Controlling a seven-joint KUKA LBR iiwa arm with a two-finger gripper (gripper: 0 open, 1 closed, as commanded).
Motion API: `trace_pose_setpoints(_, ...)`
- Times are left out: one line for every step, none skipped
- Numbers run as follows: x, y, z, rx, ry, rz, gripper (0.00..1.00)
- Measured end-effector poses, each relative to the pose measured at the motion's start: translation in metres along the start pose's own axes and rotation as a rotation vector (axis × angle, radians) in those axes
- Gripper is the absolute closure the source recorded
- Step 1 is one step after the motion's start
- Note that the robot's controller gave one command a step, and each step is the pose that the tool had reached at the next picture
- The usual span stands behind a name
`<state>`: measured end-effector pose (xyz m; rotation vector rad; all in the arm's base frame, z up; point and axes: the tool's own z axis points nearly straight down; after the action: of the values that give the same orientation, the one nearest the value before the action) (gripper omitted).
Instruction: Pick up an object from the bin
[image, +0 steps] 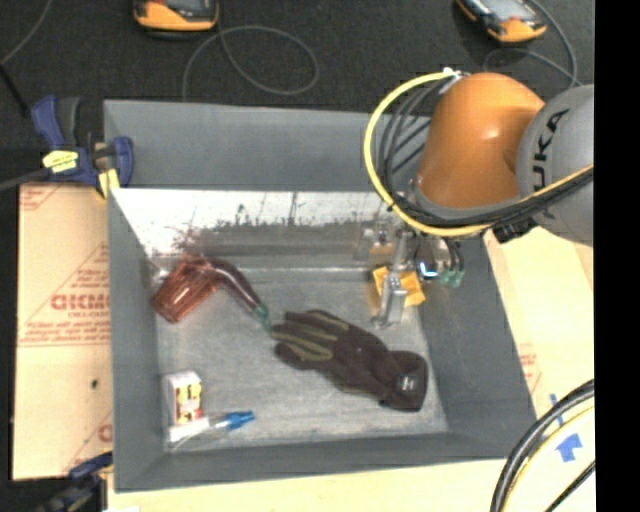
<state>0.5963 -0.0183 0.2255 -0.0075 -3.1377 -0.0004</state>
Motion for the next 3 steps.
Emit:
trace_pose_setpoints(-0.001, 0.000, -0.005, 0.000, -0.008, 0.000, 0.00)
trace_pose_setpoints(0.017, 0.027, 0.024, 0.003, -0.013, -0.068, 0.00)
trace_pose_setpoints(0.022, 0.070, 0.047, 0.000, -0.007, -0.059, 0.00)
